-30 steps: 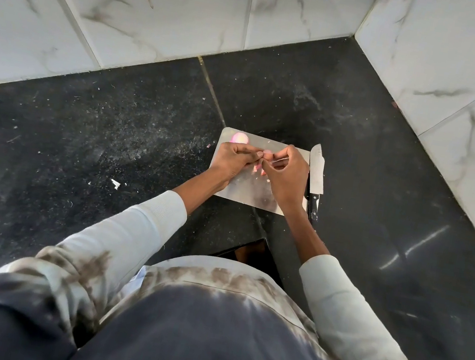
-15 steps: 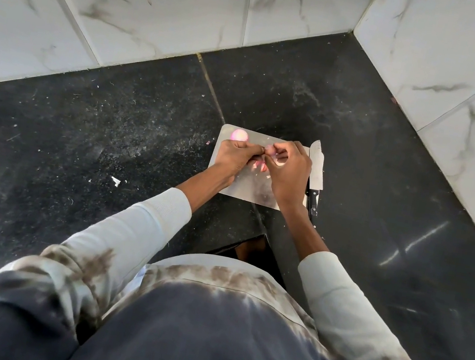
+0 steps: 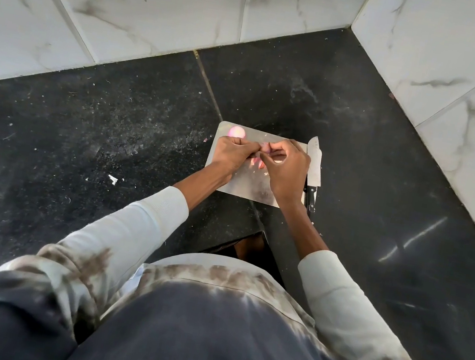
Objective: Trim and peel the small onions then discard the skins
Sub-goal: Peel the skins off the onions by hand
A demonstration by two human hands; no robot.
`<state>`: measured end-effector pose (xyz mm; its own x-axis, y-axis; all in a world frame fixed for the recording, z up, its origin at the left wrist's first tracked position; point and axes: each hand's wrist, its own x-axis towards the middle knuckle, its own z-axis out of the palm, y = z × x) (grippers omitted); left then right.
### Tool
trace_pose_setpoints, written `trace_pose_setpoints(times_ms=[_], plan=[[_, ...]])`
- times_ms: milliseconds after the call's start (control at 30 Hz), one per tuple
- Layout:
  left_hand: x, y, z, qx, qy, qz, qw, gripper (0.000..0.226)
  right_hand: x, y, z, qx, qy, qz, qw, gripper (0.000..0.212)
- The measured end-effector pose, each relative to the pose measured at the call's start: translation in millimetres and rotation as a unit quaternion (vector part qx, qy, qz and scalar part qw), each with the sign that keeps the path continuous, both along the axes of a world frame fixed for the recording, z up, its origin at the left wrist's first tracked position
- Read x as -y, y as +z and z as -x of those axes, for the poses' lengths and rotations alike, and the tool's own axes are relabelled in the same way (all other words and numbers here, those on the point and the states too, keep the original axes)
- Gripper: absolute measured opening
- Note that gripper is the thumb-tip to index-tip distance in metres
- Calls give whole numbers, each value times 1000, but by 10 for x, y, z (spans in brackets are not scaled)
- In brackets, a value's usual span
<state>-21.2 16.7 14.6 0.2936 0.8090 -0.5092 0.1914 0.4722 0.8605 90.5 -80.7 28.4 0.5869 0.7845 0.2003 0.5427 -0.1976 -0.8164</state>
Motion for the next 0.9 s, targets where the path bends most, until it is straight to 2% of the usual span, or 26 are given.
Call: trace_pose_setpoints(times_ms=[167, 300, 500, 700, 900], plan=[[-14, -11, 30, -15, -17, -41, 999, 13, 10, -57, -124, -105, 13, -6, 994, 28], [-41, -12, 29, -27, -28, -56, 998, 20, 16, -73, -162, -186, 11, 18, 982, 33], [-16, -24, 21, -12, -60, -89, 994, 13, 49, -112, -225, -260, 28, 39, 965, 38], [-7, -59, 22, -5, -69, -94, 993, 17, 53, -116, -234, -267, 29, 55, 962, 39], [9, -16, -9, 31, -66, -107, 992, 25, 38, -91, -260, -232, 24, 67, 970, 39]])
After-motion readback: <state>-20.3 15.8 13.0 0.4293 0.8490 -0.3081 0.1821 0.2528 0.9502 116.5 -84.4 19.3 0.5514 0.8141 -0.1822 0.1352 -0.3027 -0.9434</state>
